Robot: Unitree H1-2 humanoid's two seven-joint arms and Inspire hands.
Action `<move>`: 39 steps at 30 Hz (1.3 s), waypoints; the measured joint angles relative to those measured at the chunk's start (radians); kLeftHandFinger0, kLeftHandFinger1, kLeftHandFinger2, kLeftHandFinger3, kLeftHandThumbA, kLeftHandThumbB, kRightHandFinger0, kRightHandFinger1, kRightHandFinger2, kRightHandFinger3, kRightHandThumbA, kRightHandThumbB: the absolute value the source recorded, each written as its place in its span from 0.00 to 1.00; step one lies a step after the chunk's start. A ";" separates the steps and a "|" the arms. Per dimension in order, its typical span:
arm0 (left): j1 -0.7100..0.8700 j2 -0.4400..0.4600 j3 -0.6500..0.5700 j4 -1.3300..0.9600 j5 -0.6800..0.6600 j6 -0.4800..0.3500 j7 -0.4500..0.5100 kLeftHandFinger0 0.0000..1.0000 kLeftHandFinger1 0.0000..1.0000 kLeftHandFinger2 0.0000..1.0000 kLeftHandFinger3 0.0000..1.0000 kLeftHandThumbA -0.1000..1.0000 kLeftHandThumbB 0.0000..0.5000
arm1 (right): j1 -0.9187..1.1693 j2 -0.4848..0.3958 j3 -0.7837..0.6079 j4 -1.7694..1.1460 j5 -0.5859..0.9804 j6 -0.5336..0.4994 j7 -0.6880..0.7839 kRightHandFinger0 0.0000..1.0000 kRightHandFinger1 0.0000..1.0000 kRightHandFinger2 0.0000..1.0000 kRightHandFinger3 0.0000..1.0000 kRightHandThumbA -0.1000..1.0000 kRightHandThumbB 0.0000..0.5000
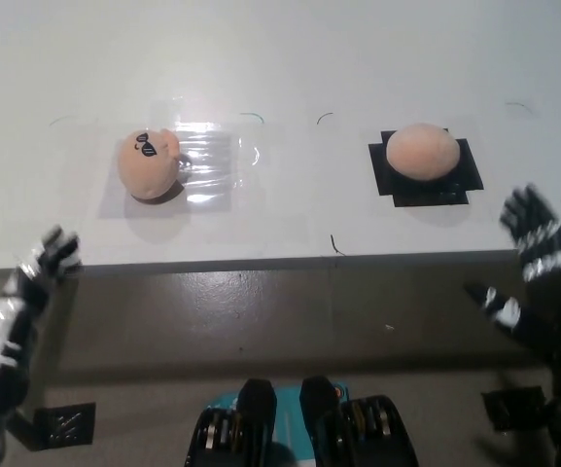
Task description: Use both hands to push two dumpling toys together to the middle
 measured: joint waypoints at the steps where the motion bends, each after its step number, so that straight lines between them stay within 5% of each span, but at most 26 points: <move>1: -0.011 -0.003 0.005 0.000 -0.002 0.000 0.001 1.00 1.00 1.00 1.00 1.00 0.51 | -0.010 0.000 -0.004 -0.001 0.001 0.002 -0.003 1.00 1.00 1.00 1.00 0.95 0.41; 9: -0.205 0.011 0.049 0.039 -0.005 0.032 0.005 1.00 1.00 1.00 1.00 1.00 0.45 | -0.160 -0.014 -0.056 0.032 0.003 0.023 -0.037 1.00 1.00 1.00 1.00 0.96 0.41; 10: -0.219 0.016 0.052 0.041 -0.004 0.035 0.005 1.00 1.00 1.00 1.00 1.00 0.55 | -0.172 -0.016 -0.059 0.034 0.003 0.023 -0.038 1.00 1.00 1.00 1.00 0.98 0.40; 12: -0.263 0.024 0.056 0.087 -0.007 0.039 0.004 1.00 1.00 1.00 1.00 1.00 0.57 | -0.204 -0.028 -0.067 0.073 0.001 0.022 -0.043 1.00 1.00 1.00 1.00 0.99 0.41; 21: -0.468 0.084 0.062 0.336 -0.017 0.068 -0.005 1.00 1.00 1.00 1.00 1.00 0.53 | -0.380 -0.075 -0.095 0.266 0.000 0.021 -0.057 1.00 1.00 1.00 1.00 0.99 0.42; 22: -0.486 0.089 0.062 0.344 -0.020 0.070 -0.007 1.00 1.00 1.00 1.00 1.00 0.55 | -0.396 -0.076 -0.096 0.272 0.000 0.021 -0.058 1.00 1.00 1.00 1.00 1.00 0.37; 25: -0.559 0.104 0.047 0.459 -0.008 0.071 -0.009 1.00 1.00 1.00 1.00 1.00 0.59 | -0.462 -0.083 -0.099 0.364 -0.002 0.021 -0.062 1.00 1.00 1.00 1.00 1.00 0.41; 33: -0.721 0.121 0.000 0.750 0.033 0.048 -0.009 1.00 1.00 1.00 1.00 1.00 0.49 | -0.624 -0.098 -0.108 0.610 0.003 0.021 -0.065 1.00 1.00 1.00 1.00 1.00 0.35; 34: -0.733 0.121 -0.004 0.767 0.037 0.042 -0.009 1.00 1.00 1.00 1.00 1.00 0.56 | -0.636 -0.098 -0.108 0.628 0.004 0.020 -0.065 1.00 1.00 1.00 1.00 1.00 0.29; 39: -0.790 0.121 -0.028 0.911 0.060 0.017 -0.008 1.00 1.00 1.00 1.00 1.00 0.63 | -0.720 -0.106 -0.119 0.858 0.008 0.014 -0.063 1.00 1.00 1.00 1.00 1.00 0.39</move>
